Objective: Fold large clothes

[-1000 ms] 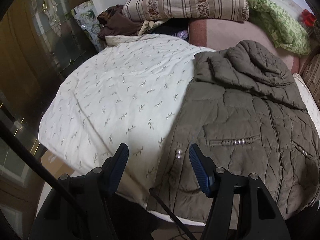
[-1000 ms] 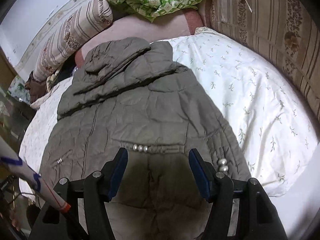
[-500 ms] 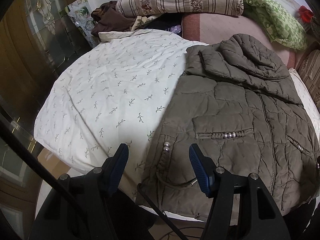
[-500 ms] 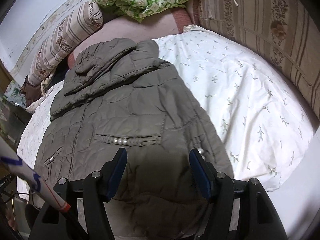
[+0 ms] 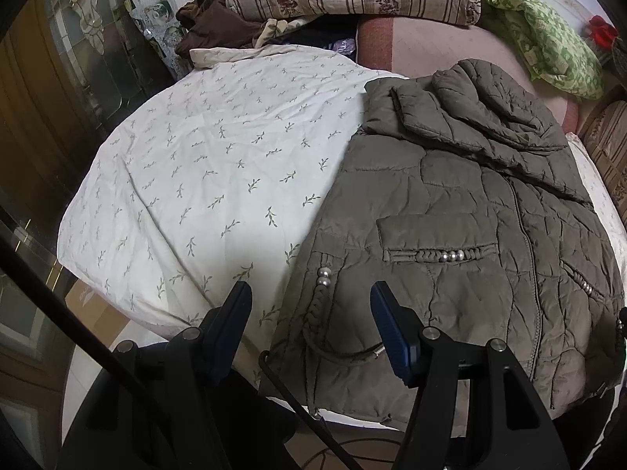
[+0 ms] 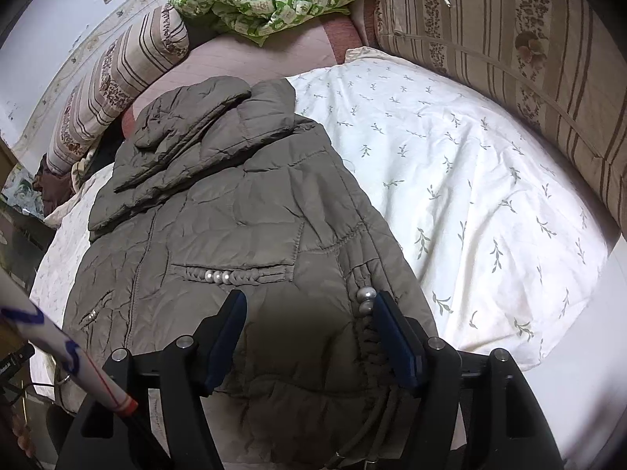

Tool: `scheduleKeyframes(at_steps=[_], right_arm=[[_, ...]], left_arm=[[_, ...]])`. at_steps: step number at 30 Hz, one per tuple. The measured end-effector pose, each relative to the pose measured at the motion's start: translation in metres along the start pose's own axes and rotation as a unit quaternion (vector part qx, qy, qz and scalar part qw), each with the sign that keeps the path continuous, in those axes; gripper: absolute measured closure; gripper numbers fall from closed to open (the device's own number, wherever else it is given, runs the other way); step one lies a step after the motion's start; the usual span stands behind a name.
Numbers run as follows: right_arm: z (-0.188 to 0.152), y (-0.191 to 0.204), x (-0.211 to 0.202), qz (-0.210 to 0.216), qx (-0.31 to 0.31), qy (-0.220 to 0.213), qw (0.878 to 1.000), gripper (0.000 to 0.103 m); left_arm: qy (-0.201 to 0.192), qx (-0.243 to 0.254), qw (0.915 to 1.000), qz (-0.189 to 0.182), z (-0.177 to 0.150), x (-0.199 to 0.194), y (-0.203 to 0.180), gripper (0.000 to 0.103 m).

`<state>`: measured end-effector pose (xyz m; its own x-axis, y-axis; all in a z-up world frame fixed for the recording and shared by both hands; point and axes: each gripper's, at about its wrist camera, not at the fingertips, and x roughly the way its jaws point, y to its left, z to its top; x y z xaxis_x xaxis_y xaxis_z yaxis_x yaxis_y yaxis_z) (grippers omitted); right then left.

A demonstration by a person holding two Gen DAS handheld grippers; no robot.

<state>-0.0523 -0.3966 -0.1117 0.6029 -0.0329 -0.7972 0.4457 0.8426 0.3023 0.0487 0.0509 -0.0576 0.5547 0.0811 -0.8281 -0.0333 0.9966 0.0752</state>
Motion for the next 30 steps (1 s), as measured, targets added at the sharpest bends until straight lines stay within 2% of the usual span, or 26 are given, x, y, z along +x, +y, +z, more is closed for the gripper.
scheduleKeyframes(at_steps=[11,13,16,19,22,24,27,30], right_arm=[[-0.002,-0.008,0.001,0.005,0.011,0.006,1.0,0.031],[-0.002,-0.008,0.001,0.007,0.011,0.006,1.0,0.031],[0.001,-0.013,-0.001,0.013,0.015,0.004,1.0,0.031],[0.007,-0.021,-0.007,0.006,0.024,-0.006,1.0,0.03],[0.017,-0.038,-0.005,0.0,0.037,-0.01,0.999,0.027],[0.022,-0.053,0.004,0.003,0.056,0.004,0.998,0.027],[0.027,-0.068,0.017,0.02,0.08,0.025,0.996,0.027],[0.029,-0.082,0.029,0.055,0.107,0.038,0.992,0.027]], left_arm=[[0.012,-0.005,0.9999,-0.001,-0.002,0.011,0.004,0.041],[0.014,-0.007,0.9997,-0.02,0.001,0.011,0.009,0.041],[-0.001,-0.037,0.9981,-0.049,0.015,0.008,0.032,0.041],[-0.017,-0.083,0.9948,-0.056,0.031,0.013,0.066,0.041],[0.0,-0.124,0.988,-0.092,0.045,0.035,0.095,0.041],[0.023,-0.135,0.9824,-0.126,0.05,0.054,0.103,0.041],[0.061,-0.143,0.9713,-0.18,0.049,0.083,0.1,0.041],[0.099,-0.139,0.96,-0.222,0.042,0.111,0.085,0.041]])
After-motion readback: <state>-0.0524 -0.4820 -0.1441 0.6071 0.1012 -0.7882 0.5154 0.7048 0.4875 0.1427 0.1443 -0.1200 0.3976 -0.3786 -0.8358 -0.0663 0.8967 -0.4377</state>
